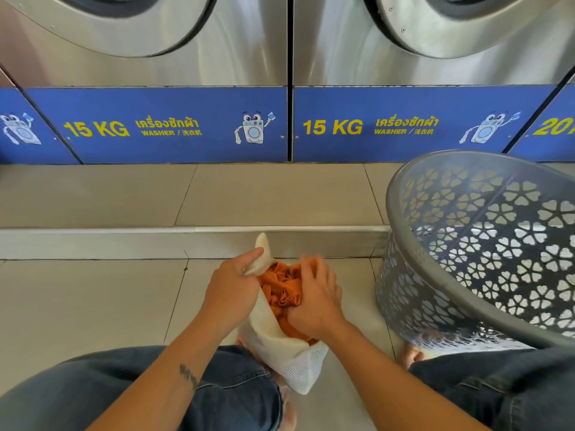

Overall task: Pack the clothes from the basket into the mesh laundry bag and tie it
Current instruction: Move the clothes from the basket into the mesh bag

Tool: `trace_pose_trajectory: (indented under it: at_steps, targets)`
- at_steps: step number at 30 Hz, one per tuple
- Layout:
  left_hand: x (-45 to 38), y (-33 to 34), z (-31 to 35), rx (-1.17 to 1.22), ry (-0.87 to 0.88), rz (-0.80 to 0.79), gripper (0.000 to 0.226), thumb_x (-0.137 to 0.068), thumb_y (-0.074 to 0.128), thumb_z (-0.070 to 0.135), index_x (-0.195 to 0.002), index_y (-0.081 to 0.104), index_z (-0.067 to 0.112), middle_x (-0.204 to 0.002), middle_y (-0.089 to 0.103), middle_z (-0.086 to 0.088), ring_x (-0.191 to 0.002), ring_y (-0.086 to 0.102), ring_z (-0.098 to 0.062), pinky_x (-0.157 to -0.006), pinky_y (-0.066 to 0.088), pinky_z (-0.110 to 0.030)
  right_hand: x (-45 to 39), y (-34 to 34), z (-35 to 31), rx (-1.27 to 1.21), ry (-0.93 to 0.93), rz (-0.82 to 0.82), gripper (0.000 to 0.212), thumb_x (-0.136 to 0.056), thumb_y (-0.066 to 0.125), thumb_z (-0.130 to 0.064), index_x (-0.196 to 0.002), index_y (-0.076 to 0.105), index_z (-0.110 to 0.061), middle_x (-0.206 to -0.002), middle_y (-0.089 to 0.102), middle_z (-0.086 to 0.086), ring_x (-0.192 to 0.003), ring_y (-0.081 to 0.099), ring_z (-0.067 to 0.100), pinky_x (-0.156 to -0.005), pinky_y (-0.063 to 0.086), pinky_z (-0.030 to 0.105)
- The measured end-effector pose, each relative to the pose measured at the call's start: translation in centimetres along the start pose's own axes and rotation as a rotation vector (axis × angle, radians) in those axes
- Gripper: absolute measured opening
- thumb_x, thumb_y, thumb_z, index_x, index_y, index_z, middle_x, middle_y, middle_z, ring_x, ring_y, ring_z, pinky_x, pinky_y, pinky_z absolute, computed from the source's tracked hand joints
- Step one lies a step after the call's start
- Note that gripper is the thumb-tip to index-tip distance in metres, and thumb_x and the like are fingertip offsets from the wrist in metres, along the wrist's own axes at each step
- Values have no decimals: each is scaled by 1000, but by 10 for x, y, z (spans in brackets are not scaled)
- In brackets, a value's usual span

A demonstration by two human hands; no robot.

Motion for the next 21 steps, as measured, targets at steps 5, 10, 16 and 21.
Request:
trace_pose_trajectory:
  at_steps: [5, 10, 16, 21]
  targets:
    - [-3, -6, -5, 118, -46, 61, 61, -90, 41, -3, -128, 59, 42, -107, 57, 10, -80, 63, -20, -72, 57, -41, 1, 12, -27, 47, -173, -26, 53, -79, 67, -33, -130, 52, -29, -128, 56, -6, -118, 51, 20, -98, 50, 39]
    - [-11, -11, -18, 328, -116, 124, 61, -82, 42, -10, -110, 73, 35, -113, 68, -1, -94, 66, -21, -85, 55, -40, 4, 36, -57, 129, -409, -129, 44, -88, 60, -22, -132, 55, -26, -130, 60, -5, -116, 54, 23, -84, 53, 41]
    - [-14, 2, -16, 363, -201, 20, 65, -81, 38, -14, -98, 76, 36, -99, 66, 6, -87, 62, -27, -79, 52, -42, -24, 29, -22, -92, -25, -403, 30, -99, 49, -21, -126, 60, -22, -120, 68, 3, -102, 60, 21, -91, 49, 35]
    - [-17, 10, -7, 258, -166, -18, 59, -88, 42, -7, -98, 72, 43, -100, 60, 15, -91, 60, -23, -87, 54, -42, -34, 24, -2, -87, 157, -334, 26, -91, 52, -36, -112, 60, -23, -108, 69, 1, -97, 63, 23, -88, 56, 43]
Point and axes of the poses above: each hand's wrist, its own x-axis away from the middle knuckle, its own y-axis out of the palm, z = x × y, the point moved 8 cm from there along -x, towards the middle knuckle
